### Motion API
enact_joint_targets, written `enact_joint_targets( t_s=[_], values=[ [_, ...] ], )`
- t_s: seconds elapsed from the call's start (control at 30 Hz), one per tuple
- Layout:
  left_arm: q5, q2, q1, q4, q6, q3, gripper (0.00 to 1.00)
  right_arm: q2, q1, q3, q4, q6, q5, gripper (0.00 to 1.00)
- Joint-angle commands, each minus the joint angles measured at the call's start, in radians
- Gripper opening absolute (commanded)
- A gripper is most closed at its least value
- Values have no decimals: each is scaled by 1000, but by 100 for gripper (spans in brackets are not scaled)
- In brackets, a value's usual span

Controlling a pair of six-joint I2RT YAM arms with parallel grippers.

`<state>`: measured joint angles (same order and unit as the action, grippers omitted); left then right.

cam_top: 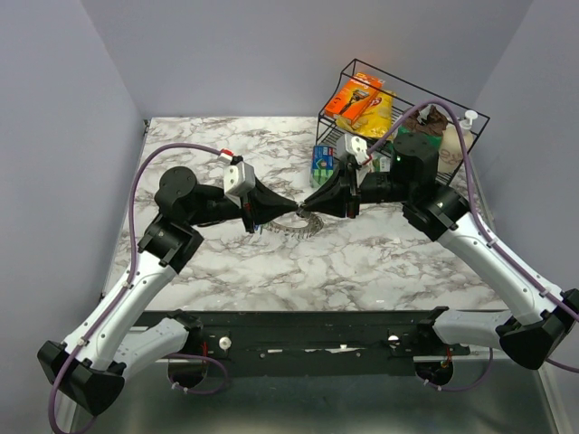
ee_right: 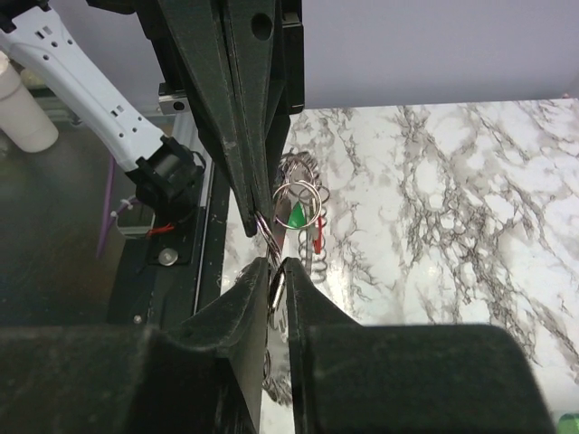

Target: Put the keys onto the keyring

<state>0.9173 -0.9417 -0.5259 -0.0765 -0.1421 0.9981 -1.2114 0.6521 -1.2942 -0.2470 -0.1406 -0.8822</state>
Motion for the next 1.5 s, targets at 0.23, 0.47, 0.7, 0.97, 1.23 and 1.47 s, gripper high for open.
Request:
enact_joint_targets(
  t_s=[0.23, 0.47, 0.7, 0.97, 1.23, 1.47],
  values=[
    [43, 37, -5, -128, -22, 13, 0, 33, -16, 13, -28, -28, 12, 60],
    [107, 21, -3, -149, -36, 13, 0, 75, -20, -10, -3, -19, 0, 70],
    [216, -20, -3, -276, -138, 4, 0, 88, -22, -17, 28, -1, -34, 69],
    [275, -49, -2, -390, -243, 4, 0, 107, -23, -25, 54, 16, -64, 59],
    [241, -51, -3, -391, -244, 10, 0, 76, -23, -43, 101, 74, -188, 57],
    [238, -54, -3, -375, -237, 16, 0, 30, -22, -51, 124, 113, -253, 52]
  ],
)
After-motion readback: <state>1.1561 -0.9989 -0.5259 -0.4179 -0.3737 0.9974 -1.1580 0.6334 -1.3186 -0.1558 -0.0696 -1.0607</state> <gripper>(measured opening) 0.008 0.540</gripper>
